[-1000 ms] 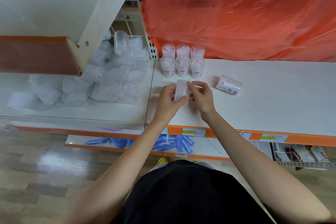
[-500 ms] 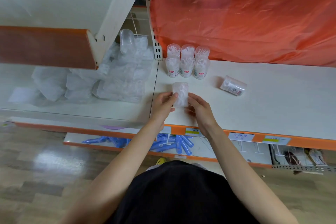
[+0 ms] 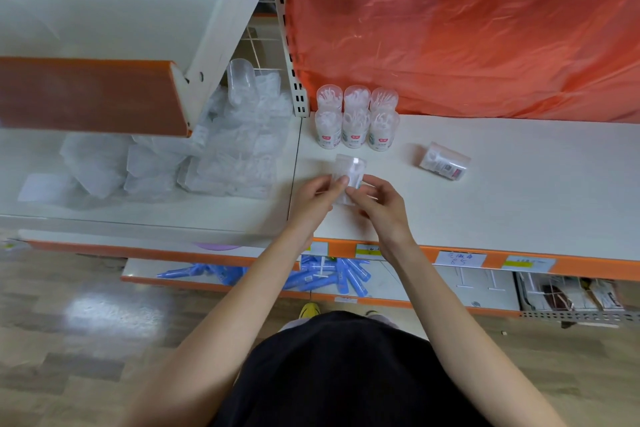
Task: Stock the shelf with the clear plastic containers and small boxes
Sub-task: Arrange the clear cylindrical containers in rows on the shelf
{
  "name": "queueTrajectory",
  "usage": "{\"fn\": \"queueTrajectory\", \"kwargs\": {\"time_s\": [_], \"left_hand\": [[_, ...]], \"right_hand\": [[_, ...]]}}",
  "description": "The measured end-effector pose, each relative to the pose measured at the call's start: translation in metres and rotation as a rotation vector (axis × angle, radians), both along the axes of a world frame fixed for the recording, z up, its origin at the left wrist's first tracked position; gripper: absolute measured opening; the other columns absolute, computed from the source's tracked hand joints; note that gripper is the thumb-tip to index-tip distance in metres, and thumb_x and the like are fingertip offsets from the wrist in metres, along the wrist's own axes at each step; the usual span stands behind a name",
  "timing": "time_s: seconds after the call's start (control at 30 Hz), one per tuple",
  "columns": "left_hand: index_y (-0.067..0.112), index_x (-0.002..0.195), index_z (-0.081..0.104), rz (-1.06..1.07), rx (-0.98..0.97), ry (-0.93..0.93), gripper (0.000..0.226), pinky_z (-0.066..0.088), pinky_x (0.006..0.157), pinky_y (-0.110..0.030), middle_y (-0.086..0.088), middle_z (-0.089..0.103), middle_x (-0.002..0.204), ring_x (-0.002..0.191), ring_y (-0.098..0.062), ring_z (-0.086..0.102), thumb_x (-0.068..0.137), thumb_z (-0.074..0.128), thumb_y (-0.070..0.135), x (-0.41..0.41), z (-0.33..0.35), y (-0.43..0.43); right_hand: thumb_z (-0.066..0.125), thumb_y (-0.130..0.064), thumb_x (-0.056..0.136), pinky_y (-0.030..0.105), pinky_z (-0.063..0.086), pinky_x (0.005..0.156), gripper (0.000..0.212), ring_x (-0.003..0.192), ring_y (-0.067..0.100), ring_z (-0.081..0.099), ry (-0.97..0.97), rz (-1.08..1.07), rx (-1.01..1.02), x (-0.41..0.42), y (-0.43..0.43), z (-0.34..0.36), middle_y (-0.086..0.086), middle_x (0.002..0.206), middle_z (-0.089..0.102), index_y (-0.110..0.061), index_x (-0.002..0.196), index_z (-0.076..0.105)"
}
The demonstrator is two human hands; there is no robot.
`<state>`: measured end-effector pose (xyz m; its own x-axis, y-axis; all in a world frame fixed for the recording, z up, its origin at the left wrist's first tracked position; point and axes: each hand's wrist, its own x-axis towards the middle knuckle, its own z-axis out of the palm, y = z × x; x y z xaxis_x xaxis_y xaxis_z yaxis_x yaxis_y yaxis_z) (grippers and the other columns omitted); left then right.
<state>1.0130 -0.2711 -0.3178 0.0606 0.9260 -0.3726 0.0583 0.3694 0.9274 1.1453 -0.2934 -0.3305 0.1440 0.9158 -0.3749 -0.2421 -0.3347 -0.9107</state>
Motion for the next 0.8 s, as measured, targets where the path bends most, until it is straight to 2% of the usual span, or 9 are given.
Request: {"fn": "queueTrajectory", "kwargs": {"time_s": [0.1, 0.2, 0.27, 0.37, 0.47, 0.6, 0.7, 0.8], "left_hand": [[0.017, 0.121, 0.061, 0.090, -0.046, -0.088, 0.036, 0.050, 0.080, -0.026, -0.001, 0.066, 0.117, 0.103, -0.012, 0.062, 0.091, 0.064, 0.036, -0.004, -0.002, 0.003], [0.019, 0.115, 0.060, 0.110, -0.088, -0.162, 0.026, 0.052, 0.082, -0.029, -0.009, 0.067, 0.118, 0.107, -0.021, 0.064, 0.094, 0.061, 0.034, -0.009, -0.005, 0.003], [0.019, 0.113, 0.061, 0.097, -0.103, -0.205, 0.022, 0.052, 0.082, -0.029, -0.009, 0.068, 0.117, 0.108, -0.022, 0.066, 0.097, 0.056, 0.033, -0.011, -0.006, 0.002], [0.012, 0.123, 0.058, 0.065, -0.119, -0.238, 0.033, 0.052, 0.082, -0.027, -0.008, 0.069, 0.117, 0.106, -0.018, 0.067, 0.100, 0.049, 0.035, -0.012, -0.010, 0.000], [0.017, 0.120, 0.060, 0.067, -0.123, -0.229, 0.031, 0.051, 0.088, -0.030, -0.006, 0.069, 0.118, 0.108, -0.016, 0.066, 0.101, 0.046, 0.037, -0.012, -0.011, -0.001], [0.018, 0.124, 0.060, 0.090, -0.142, -0.174, 0.035, 0.049, 0.097, -0.035, -0.005, 0.066, 0.123, 0.114, -0.017, 0.062, 0.100, 0.047, 0.040, -0.012, -0.014, 0.002], [0.022, 0.119, 0.060, 0.073, -0.094, -0.050, 0.029, 0.049, 0.095, -0.032, 0.001, 0.066, 0.119, 0.108, -0.011, 0.061, 0.102, 0.044, 0.039, -0.013, -0.014, 0.002], [0.020, 0.112, 0.063, 0.063, 0.119, 0.227, 0.020, 0.043, 0.085, -0.017, 0.006, 0.064, 0.108, 0.097, -0.003, 0.057, 0.102, 0.047, 0.025, -0.020, -0.021, -0.004]], "right_hand": [[0.069, -0.011, 0.090, 0.027, 0.051, 0.078, 0.031, 0.085, 0.012, 0.062, 0.028, 0.020, 0.025, 0.005, -0.001, -0.001, 0.001, 0.092, 0.066, -0.011, 0.121, 0.063], [0.067, -0.008, 0.090, 0.029, 0.051, 0.081, 0.030, 0.087, 0.013, 0.061, 0.057, 0.067, 0.024, 0.011, -0.001, -0.002, -0.003, 0.089, 0.067, -0.014, 0.120, 0.064], [0.069, -0.012, 0.090, 0.030, 0.050, 0.082, 0.034, 0.089, 0.015, 0.060, 0.031, 0.123, 0.010, 0.010, -0.002, -0.002, -0.001, 0.094, 0.068, -0.015, 0.123, 0.063], [0.070, -0.020, 0.090, 0.021, 0.050, 0.079, 0.040, 0.094, 0.012, 0.061, -0.006, 0.190, -0.004, 0.009, -0.003, -0.001, 0.008, 0.112, 0.068, -0.019, 0.128, 0.061], [0.070, -0.017, 0.090, 0.014, 0.049, 0.073, 0.032, 0.090, 0.003, 0.065, -0.012, 0.222, 0.002, 0.008, -0.002, 0.002, 0.005, 0.113, 0.070, -0.023, 0.121, 0.062], [0.071, -0.011, 0.088, 0.015, 0.050, 0.073, 0.028, 0.085, 0.001, 0.068, -0.012, 0.226, 0.028, 0.005, -0.001, 0.002, -0.008, 0.092, 0.076, -0.026, 0.110, 0.062], [0.077, -0.015, 0.083, 0.021, 0.049, 0.079, 0.038, 0.096, 0.012, 0.069, -0.069, 0.223, 0.038, 0.005, 0.003, -0.001, 0.001, 0.103, 0.075, -0.022, 0.117, 0.062], [0.081, -0.018, 0.080, 0.020, 0.050, 0.082, 0.050, 0.100, 0.015, 0.068, -0.155, 0.202, 0.036, 0.007, 0.012, -0.007, 0.006, 0.108, 0.072, -0.018, 0.124, 0.059]]}}
